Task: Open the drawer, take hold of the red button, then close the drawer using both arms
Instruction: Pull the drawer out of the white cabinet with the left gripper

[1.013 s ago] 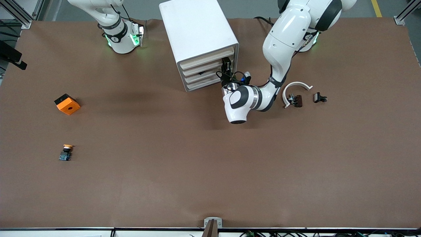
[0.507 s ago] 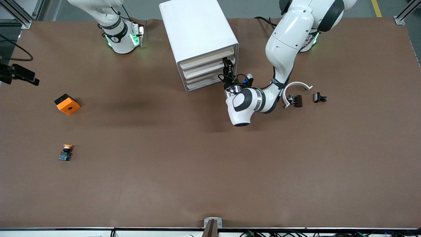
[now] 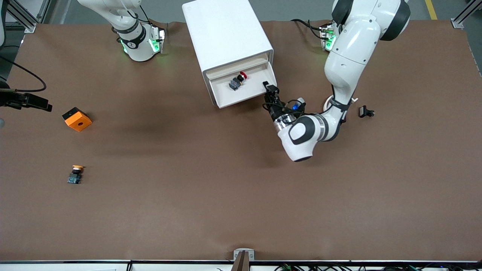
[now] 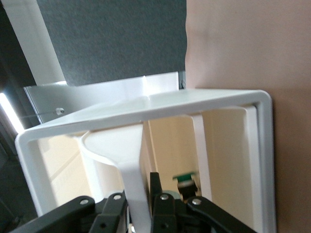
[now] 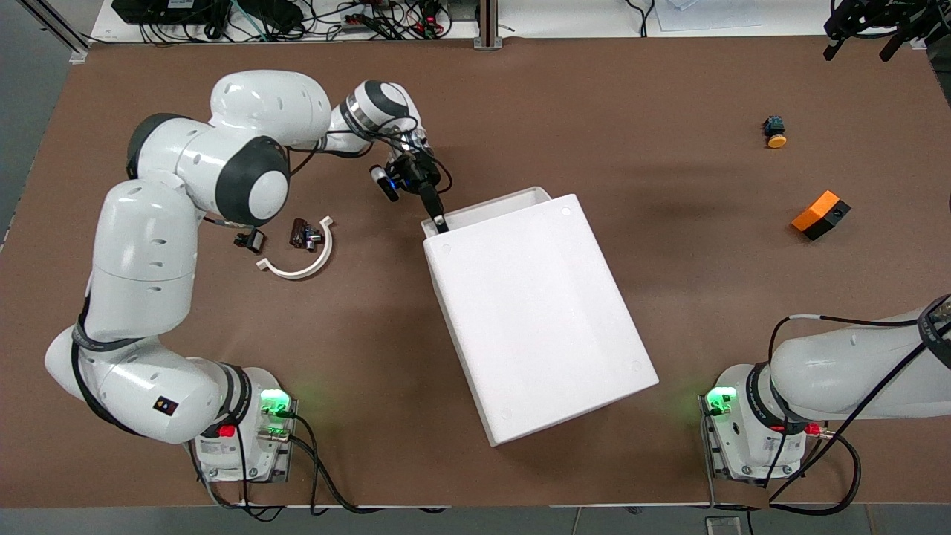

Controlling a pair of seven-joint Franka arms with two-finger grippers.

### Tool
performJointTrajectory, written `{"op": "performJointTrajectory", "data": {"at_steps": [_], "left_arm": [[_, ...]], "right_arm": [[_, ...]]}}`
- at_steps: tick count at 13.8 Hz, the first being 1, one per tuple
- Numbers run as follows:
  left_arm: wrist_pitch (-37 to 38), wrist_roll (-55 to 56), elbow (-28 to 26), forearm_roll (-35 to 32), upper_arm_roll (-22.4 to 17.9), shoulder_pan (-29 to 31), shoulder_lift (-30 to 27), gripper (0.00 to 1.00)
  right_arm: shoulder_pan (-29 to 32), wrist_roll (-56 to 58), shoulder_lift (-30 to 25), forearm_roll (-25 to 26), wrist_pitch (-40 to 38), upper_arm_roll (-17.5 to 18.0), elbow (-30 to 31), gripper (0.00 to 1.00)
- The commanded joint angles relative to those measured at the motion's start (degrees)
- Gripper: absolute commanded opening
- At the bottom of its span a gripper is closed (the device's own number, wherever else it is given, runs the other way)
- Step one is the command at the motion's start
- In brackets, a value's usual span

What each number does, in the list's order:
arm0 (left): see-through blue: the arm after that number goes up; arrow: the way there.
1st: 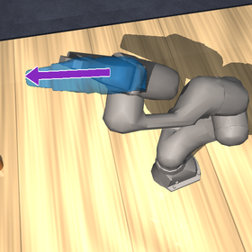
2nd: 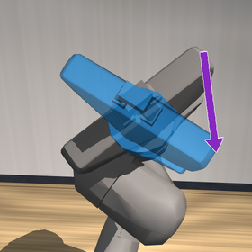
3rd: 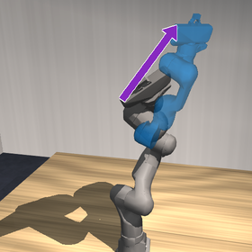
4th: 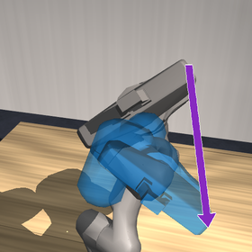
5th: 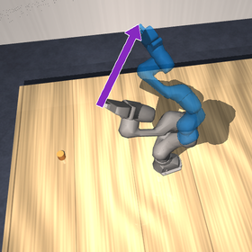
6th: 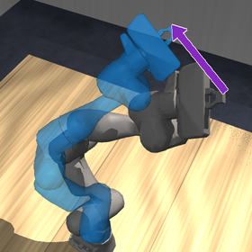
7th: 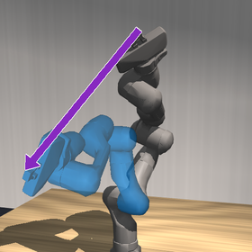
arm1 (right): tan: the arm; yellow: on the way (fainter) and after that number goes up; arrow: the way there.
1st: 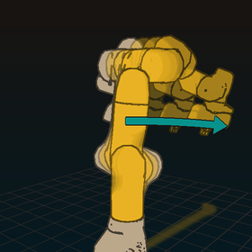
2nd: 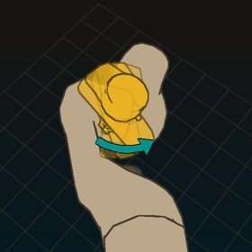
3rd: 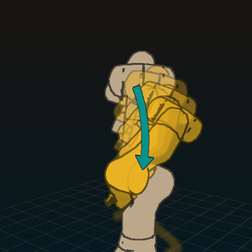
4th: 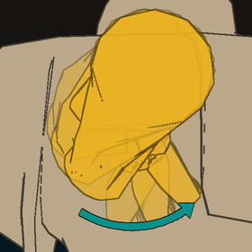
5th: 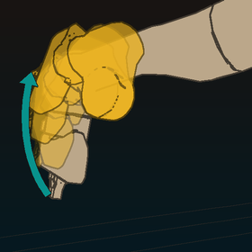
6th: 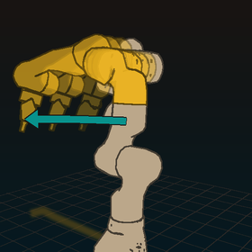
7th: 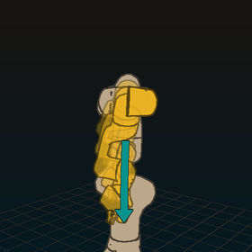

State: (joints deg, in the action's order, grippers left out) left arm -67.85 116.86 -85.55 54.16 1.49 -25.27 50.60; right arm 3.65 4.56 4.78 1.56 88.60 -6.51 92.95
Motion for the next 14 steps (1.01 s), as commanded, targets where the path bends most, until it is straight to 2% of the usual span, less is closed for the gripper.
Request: {"op": "performJointTrajectory", "data": {"at_steps": [1, 5, 7, 8, 9, 10, 11, 14], "left_arm": [[0.52, -0.05, 3.10, 2.27, 0.01, 2.76, 0.82, 0.14], [0.52, -0.23, 3.55, 2.97, 0.01, 4.79, 0.82, 0.14], [-0.09, -0.58, 3.55, 2.80, -0.08, 4.70, 0.82, 0.18], [-0.27, -0.58, 3.46, 2.71, -0.08, 4.70, 0.91, 0.30], [-0.36, -0.58, 3.46, 2.62, -0.17, 4.53, 0.91, 0.49], [-0.79, -0.58, 3.46, 2.62, -0.08, 4.35, 0.91, 0.89], [-1.06, -0.41, 3.46, 2.79, -0.08, 4.26, 0.91, 1.00], [-1.15, -0.75, 4.60, 2.27, -0.26, 4.09, 0.29, 1.00]], "right_arm": [[0.57, -0.43, 1.02, 1.07, -0.44, 0.44, -1.99, 1.00], [0.13, -5.51, 1.02, 0.02, -0.53, 0.62, -1.90, 1.00], [-0.31, -7.02, 0.93, 0.02, -0.70, 0.88, -1.90, 1.00], [-0.40, -8.07, 0.93, -0.07, -0.88, 0.88, -1.90, 1.00], [-0.92, -9.29, 0.93, -0.07, -0.88, 0.97, -1.90, 1.00], [-1.36, -11.05, 0.84, -0.16, -0.88, 0.97, -1.81, 1.00], [-1.97, -13.50, 0.84, -0.16, -0.88, 0.97, -1.72, 1.00], [-6.10, -21.67, 0.84, -0.25, -0.88, 1.06, -1.37, 1.00]]}}
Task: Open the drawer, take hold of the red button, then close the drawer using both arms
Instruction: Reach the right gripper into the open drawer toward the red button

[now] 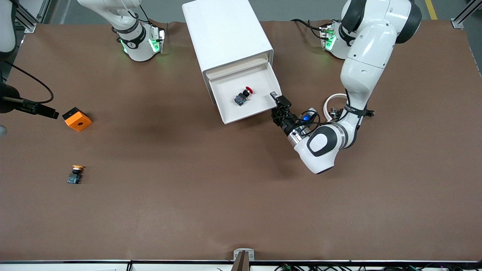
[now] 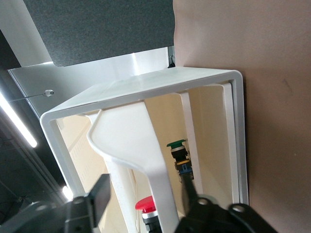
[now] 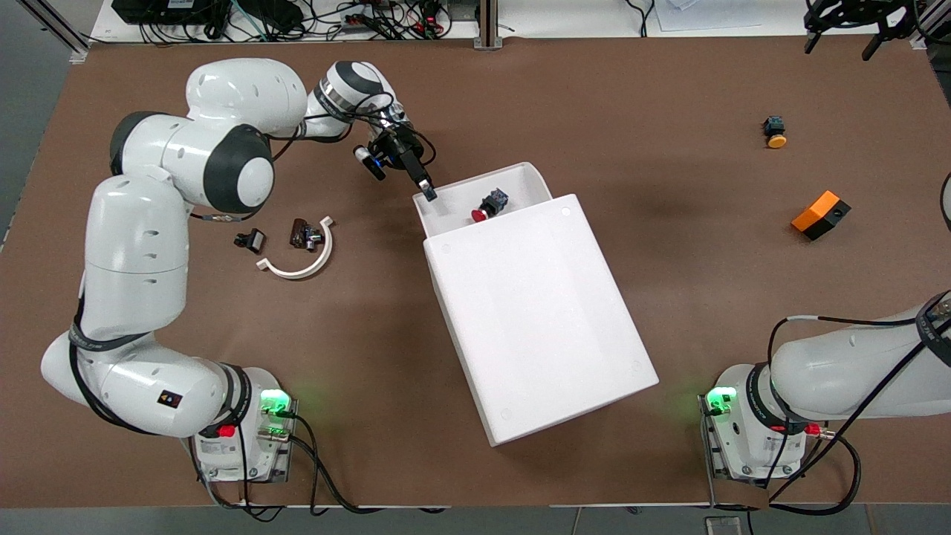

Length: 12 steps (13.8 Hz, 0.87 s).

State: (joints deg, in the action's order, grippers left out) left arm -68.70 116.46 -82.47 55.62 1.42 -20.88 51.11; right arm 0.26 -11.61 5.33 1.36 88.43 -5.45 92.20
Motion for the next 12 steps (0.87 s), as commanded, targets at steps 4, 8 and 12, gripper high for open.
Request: {"op": "performJointTrajectory", "data": {"at_steps": [4, 8, 12], "left_arm": [[-0.38, -5.27, 4.85, -0.69, -0.19, -0.56, -0.30, 1.00], [-1.70, -12.64, 5.83, -2.71, -0.19, -1.09, -2.06, 1.00], [-6.00, -18.45, 5.83, -3.41, -0.27, -0.13, -3.20, 1.00]], "right_arm": [[-9.38, -18.67, 0.03, -4.87, -0.54, 0.00, -0.70, 1.00], [-19.92, -33.96, 0.03, -4.96, -0.01, 0.00, -1.14, 1.00], [-32.40, -52.76, 1.43, -4.79, 4.80, -0.08, -1.14, 1.00]]}}
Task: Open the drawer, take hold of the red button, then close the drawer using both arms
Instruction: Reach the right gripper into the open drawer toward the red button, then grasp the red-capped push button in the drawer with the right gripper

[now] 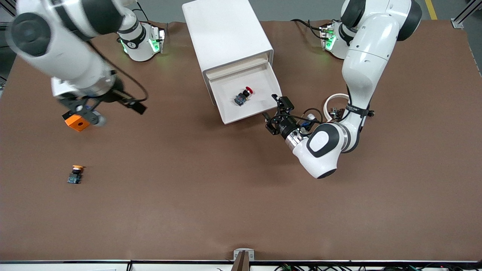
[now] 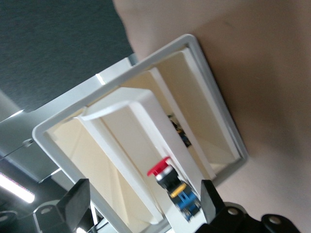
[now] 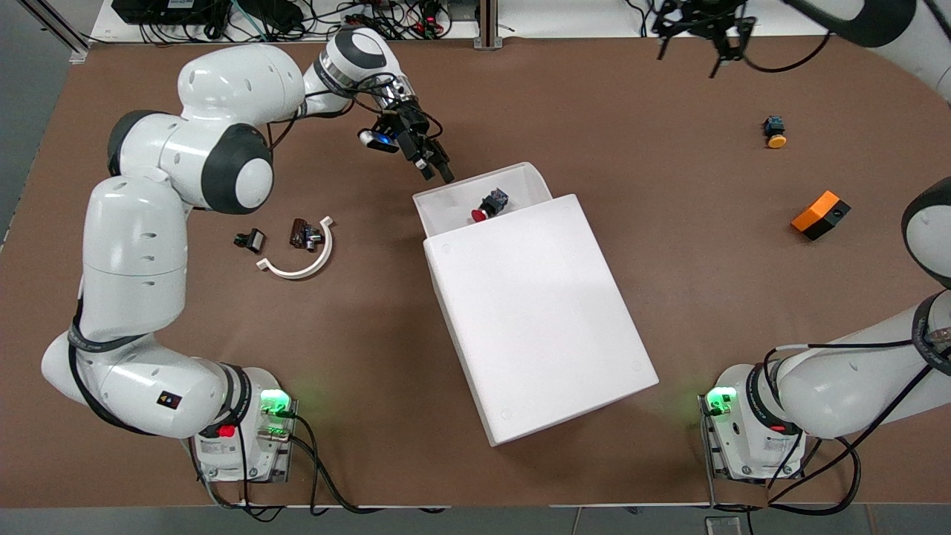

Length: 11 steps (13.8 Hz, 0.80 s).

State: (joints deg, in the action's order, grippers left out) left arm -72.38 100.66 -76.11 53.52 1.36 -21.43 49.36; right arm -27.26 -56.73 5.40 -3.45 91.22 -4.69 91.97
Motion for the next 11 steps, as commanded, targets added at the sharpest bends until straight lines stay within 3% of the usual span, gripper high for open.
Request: {"op": "performJointTrajectory", "data": {"at_steps": [1, 5, 9, 11], "left_arm": [[-3.02, -5.10, -0.53, -2.00, -0.21, 1.03, -1.98, 1.00], [-3.73, -18.28, -0.44, -6.31, -0.30, 2.43, -3.39, 1.00], [-10.04, -32.77, -0.44, -11.06, -0.30, 2.88, -5.23, 1.00], [-14.95, -38.14, -0.44, -13.25, -0.65, 2.62, -5.68, 1.00]], "right_arm": [[-6.82, -11.00, 2.50, -0.24, 4.12, -0.85, -1.00, 1.00], [-13.50, -14.63, 7.16, -0.16, 9.93, -0.85, -1.09, 1.00], [-17.11, -20.51, 10.15, -1.03, 14.85, -0.76, -1.09, 1.00], [-18.26, -21.05, 12.35, -5.84, 15.83, -0.76, -1.09, 1.00]]}}
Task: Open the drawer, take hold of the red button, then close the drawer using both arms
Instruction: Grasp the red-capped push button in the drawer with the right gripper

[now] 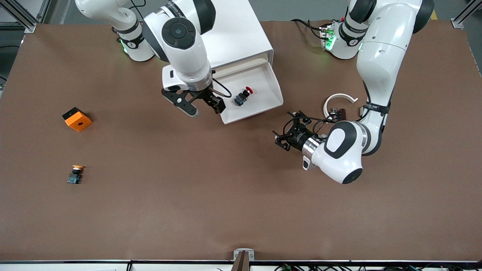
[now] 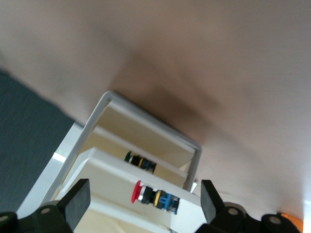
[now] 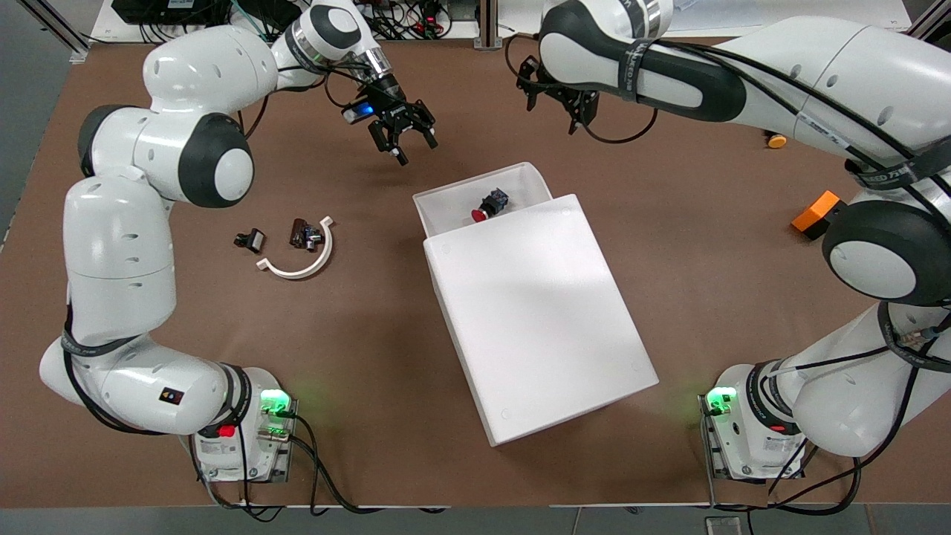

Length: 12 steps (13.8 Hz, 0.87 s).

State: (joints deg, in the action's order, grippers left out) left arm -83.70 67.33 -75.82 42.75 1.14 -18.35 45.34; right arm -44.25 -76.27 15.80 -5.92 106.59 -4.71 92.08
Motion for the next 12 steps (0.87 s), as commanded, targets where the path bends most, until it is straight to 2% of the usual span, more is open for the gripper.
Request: {"op": "performJointTrajectory", "data": {"at_steps": [1, 8, 10, 12], "left_arm": [[-5.92, -7.19, -0.82, -4.15, -0.44, -0.72, -1.65, 1.00], [-19.20, -15.03, -0.74, -15.76, -0.09, -1.25, -2.36, 1.00], [-19.92, -15.21, 1.18, -19.53, -0.44, -1.08, -2.36, 1.00], [-22.10, -17.74, 1.64, -20.43, -0.17, -0.81, -2.27, 1.00]], "right_arm": [[-2.41, -1.69, 2.91, -4.09, 1.24, -0.83, -1.20, 1.00], [-7.25, -3.27, 7.84, -4.01, 5.03, -0.83, -1.12, 1.00], [-8.83, -3.71, 9.16, -3.58, 5.11, -0.92, -1.12, 1.00], [-9.45, -3.88, 10.39, -3.49, 5.38, -0.92, -1.12, 1.00]]}}
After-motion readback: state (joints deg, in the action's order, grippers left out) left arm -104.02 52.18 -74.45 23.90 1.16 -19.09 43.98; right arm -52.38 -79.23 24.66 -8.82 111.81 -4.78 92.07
